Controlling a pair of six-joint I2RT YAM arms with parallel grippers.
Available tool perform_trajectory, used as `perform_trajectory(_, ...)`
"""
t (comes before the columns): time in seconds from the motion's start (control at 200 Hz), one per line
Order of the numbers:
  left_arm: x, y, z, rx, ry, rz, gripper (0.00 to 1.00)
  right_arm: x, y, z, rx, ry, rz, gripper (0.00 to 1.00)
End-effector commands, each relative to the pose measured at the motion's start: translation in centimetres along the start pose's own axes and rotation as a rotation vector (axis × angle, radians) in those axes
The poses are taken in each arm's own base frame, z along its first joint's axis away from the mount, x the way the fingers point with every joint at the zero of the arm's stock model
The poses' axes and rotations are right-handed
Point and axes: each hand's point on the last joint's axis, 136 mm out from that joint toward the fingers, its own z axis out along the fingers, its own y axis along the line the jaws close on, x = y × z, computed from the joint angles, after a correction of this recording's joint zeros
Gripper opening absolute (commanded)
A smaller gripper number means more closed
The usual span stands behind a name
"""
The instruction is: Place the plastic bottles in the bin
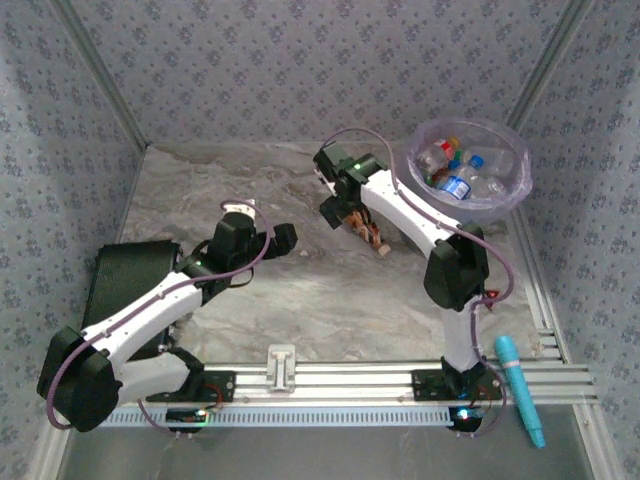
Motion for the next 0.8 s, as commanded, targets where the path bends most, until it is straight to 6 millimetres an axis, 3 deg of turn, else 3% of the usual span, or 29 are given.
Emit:
perform_trajectory(0.0,-0.1,0.5,-0.3,-0.011,-0.008,-0.012,1.0,0.9,0.3,2.0,-0.038,0.062,-0.023,0.95)
perform_trajectory(0.51,-0.3,0.3,0.1,-0.003,-0.002,-0.019,1.0,4.3,0.9,10.1,-0.123,0.225,-0.001,0.92)
perform_trajectory(0.68,-0.2,0.3,0.4,0.0,0.001,-0.021,1.0,4.9,0.8,11.2,-0.122,0.234,0.026,0.87)
perform_trajectory(0.795,-0.3,0.3,0.5,-0.002,0.003,-0.023,1.0,4.3,1.2,11.2,-0.153,0.199,0.067,0.76)
